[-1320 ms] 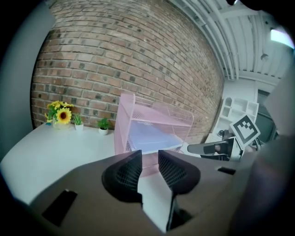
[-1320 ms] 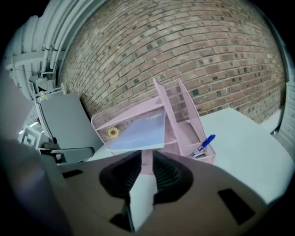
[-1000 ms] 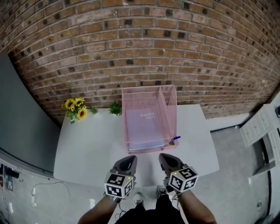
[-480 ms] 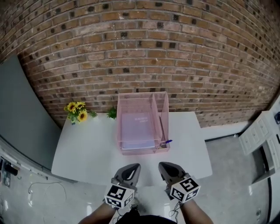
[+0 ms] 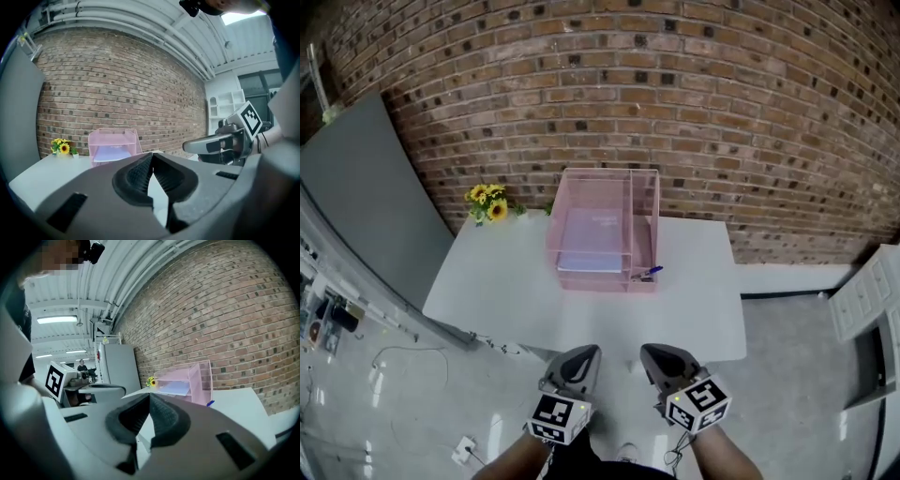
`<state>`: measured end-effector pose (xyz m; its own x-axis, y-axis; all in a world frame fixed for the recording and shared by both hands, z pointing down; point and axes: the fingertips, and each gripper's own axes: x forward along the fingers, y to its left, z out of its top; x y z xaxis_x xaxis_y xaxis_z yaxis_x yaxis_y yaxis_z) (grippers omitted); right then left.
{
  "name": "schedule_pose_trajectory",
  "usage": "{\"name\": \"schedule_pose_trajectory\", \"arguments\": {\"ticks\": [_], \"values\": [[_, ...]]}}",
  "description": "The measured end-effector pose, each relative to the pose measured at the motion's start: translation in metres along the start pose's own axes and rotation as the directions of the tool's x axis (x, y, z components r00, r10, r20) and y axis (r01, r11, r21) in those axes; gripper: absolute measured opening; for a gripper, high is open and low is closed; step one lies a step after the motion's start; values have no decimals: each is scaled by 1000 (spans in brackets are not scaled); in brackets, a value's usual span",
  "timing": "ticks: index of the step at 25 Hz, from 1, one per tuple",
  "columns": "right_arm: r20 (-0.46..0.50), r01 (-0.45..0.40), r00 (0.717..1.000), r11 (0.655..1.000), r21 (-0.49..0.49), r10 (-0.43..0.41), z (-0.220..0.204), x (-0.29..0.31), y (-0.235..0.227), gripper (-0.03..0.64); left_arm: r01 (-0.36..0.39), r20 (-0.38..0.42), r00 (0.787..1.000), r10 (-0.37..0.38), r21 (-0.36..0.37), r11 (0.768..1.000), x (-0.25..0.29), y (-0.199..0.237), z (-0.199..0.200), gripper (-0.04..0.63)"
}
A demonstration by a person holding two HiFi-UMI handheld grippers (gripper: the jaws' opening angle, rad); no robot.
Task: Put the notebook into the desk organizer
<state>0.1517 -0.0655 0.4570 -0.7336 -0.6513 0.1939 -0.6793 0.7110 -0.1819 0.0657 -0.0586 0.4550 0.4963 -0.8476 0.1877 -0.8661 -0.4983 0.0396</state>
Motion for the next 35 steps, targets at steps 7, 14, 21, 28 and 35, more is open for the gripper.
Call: {"name": "schedule_pose_trajectory", "arguments": {"ticks": [7, 14, 21, 28, 35], "values": [[4, -88, 996, 996, 22, 88, -16, -19, 46, 3, -89, -20, 996, 88, -42, 995, -66, -18, -9, 6], [-10, -134, 991, 991, 24, 134, -22, 1, 100, 3, -101, -40, 995, 96, -151, 983, -121, 2, -26, 6], [-23, -83, 996, 996, 32, 84, -33, 28, 149, 3, -68, -22, 998, 65, -172, 983, -164, 41, -37, 6], [-34, 53, 998, 998, 28, -52, -35, 24, 164, 3, 52, 6, 999, -52, -173, 984, -173, 52, -39, 5], [-35, 185, 982, 982, 44, -184, -40, -1, 164, 3, 165, 18, 986, -164, -187, 969, -168, 44, -43, 6]]}}
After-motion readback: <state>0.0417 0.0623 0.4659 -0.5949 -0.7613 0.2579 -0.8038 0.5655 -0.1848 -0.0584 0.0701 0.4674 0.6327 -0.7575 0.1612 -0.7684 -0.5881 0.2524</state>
